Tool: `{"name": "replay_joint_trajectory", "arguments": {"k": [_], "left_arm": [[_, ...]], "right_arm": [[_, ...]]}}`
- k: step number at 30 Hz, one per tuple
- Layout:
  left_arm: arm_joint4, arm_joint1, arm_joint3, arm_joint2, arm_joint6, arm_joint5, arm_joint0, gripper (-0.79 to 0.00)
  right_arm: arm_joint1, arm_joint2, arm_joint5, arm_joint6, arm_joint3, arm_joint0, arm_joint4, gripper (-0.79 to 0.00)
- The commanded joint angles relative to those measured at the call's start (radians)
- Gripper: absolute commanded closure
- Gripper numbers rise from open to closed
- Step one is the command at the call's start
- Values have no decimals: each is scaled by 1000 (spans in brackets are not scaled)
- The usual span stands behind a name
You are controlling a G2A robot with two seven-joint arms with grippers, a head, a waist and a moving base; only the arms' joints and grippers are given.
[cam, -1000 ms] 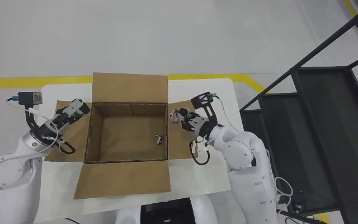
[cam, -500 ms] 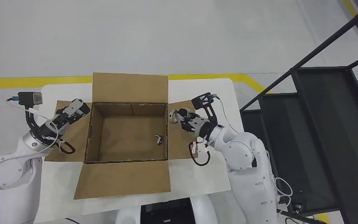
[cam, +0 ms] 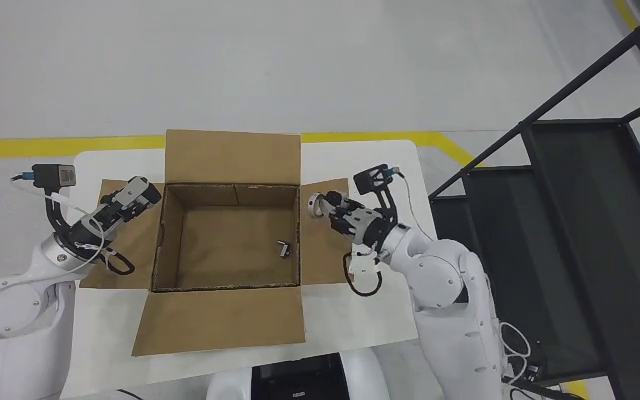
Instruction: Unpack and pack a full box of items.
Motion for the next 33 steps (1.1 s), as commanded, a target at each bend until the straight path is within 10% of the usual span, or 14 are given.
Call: {"name": "replay_joint_trajectory", "arguments": {"k": [1,11,33], "left_arm": [[0,0,0,0,0,0,0,-785],[0,0,0,0,0,0,0,-785],[0,0,0,0,0,0,0,-785]], "right_arm": [[9,72,-4,46,-76,-31,85,0],[54,440,-26,69,-69,-162,-76,0],[63,161,271,-215,518,38,-636,0]]}}
